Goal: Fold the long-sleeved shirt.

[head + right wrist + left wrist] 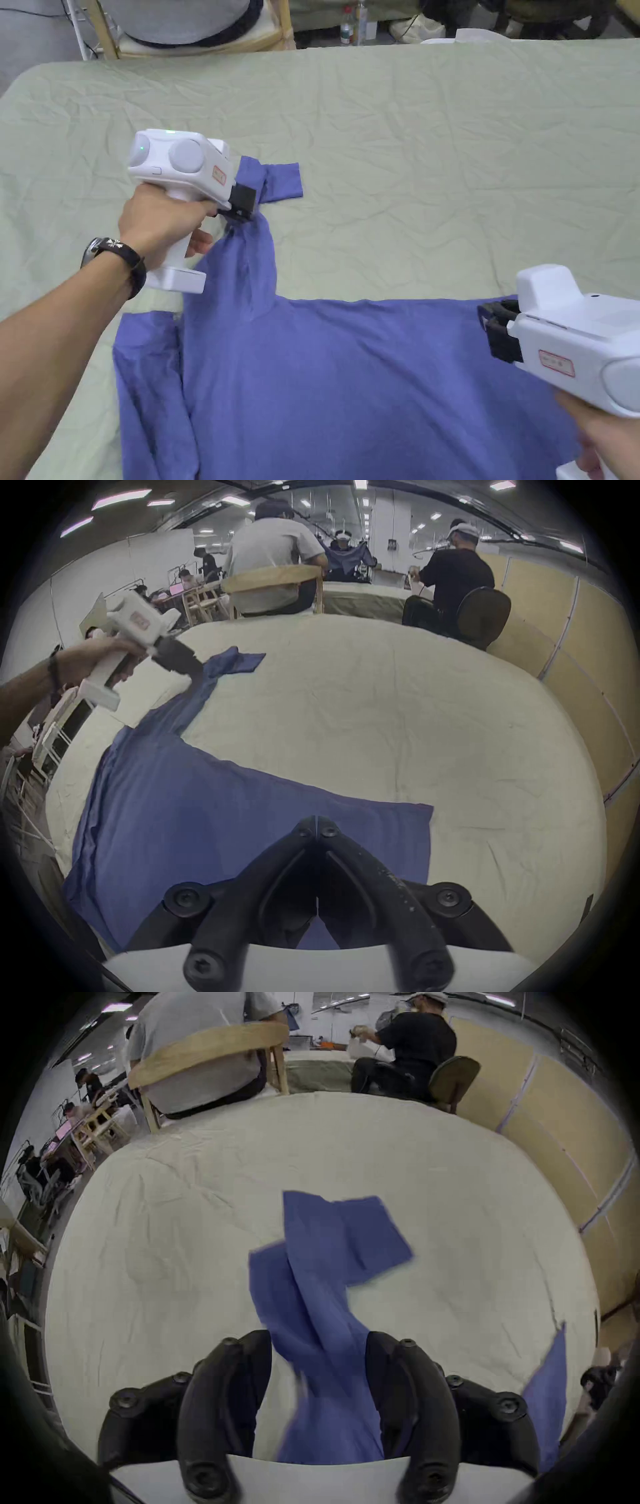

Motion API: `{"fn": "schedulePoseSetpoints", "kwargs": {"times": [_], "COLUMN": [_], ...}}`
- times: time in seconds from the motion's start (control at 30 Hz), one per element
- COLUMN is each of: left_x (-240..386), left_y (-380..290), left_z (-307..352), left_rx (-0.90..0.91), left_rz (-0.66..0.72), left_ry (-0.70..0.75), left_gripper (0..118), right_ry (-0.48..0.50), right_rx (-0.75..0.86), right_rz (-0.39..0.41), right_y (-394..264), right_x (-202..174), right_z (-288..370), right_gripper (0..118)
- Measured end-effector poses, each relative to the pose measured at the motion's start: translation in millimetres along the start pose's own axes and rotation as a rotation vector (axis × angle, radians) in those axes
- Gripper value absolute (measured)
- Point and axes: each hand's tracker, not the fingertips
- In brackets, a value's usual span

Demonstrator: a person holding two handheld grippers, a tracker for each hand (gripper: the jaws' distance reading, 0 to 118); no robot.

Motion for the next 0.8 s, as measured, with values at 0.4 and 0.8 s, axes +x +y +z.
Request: {"fn": "schedulePoseSetpoints", "kwargs": {"times": [0.4, 0.8], "left_x": [-12.7, 22.2], "left_y": [21.9, -36.9], "left_z": [-63.6, 43.1], "left_rx": [0.11, 0.325], "left_rz": [0.104, 0.131], "left_ry": [0.009, 0.011], "left_gripper": [57, 8], "right_ry": [0.008, 0.01], "right_rx": [-0.105, -0.018], "right_rz": [-0.035, -0.075], "right_y": [-38.8, -47.3], "right_x": [11.0, 8.6], "right_z": [-49.8, 27.6], "right_gripper": [1, 1]}}
